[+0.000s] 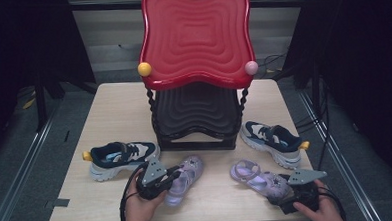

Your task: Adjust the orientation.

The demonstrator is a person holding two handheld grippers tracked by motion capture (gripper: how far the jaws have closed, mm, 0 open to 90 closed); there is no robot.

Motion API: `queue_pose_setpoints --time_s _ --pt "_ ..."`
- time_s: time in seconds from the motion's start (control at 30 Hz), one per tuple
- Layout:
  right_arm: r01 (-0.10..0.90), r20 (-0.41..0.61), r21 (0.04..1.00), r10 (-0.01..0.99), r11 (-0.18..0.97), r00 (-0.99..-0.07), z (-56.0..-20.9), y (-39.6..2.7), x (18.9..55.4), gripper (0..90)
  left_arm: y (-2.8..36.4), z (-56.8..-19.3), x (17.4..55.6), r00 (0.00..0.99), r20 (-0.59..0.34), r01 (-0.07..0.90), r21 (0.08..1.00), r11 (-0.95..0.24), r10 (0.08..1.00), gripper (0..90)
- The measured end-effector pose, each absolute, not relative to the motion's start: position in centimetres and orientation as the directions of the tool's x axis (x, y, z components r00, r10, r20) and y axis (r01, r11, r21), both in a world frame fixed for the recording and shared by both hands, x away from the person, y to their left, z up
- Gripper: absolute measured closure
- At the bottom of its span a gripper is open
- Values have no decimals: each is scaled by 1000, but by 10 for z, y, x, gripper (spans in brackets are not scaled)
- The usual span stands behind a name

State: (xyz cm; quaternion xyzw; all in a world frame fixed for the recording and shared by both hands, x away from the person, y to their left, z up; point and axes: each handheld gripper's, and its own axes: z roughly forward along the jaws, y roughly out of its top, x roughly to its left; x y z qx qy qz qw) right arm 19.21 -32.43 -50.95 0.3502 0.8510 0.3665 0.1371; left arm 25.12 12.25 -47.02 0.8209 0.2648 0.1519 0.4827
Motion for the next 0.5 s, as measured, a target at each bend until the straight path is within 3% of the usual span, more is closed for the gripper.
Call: queue_pose_setpoints --time_s 0.5 --pt "496 24 720 697 485 -717 -509 -324 192 107 127 -456 255 801 -5 273 893 -358 599 819"
